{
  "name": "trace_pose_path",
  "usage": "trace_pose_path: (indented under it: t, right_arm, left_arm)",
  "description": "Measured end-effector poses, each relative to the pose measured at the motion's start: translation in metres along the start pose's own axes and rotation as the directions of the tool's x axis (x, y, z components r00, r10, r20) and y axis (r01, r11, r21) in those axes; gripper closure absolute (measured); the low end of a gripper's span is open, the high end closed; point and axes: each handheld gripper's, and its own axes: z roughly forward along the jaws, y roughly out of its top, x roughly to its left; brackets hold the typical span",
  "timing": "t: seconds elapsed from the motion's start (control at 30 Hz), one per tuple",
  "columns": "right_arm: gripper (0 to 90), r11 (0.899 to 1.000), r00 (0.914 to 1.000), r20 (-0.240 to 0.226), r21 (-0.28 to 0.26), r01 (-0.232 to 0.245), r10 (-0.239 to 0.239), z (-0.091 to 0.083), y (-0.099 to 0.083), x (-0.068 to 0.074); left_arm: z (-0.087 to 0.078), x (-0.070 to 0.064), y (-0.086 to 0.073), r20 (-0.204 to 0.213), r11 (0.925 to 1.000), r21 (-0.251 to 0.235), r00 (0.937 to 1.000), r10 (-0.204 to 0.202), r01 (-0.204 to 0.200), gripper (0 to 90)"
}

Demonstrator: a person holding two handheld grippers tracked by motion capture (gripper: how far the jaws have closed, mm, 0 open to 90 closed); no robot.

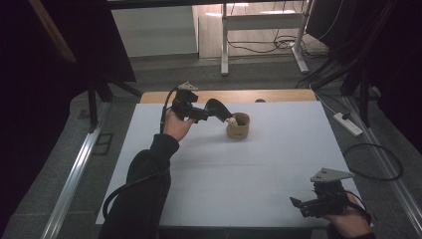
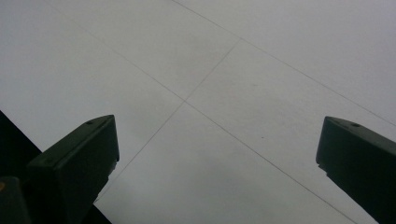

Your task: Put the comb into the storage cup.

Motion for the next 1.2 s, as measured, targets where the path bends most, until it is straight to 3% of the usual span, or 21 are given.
trace_pose_path:
  t: [0.4, 0.77, 1.2]
  right_arm:
    - [0.0, 1.0, 1.0, 0.003, 0.003, 0.001, -0.001, 0.0, 0.0, 0.0]
    - [0.0, 1.0, 1.0, 0.005, 0.005, 0.002, -0.002, 0.0, 0.0, 0.001]
    - [0.0, 1.0, 1.0, 0.006, 0.009, 0.003, -0.003, 0.001, 0.0, 0.001]
  left_arm:
    - [-0.004, -0.002, -0.012, 0.023, 1.0, 0.005, 0.9997, -0.003, 0.003, 1.2]
    - [-0.007, -0.006, -0.026, 0.019, 1.0, 0.004, 0.9998, -0.003, 0.003, 0.4]
    - [-0.011, -0.004, -0.044, 0.043, 0.999, -0.008, 0.9981, -0.044, 0.044, 0.4]
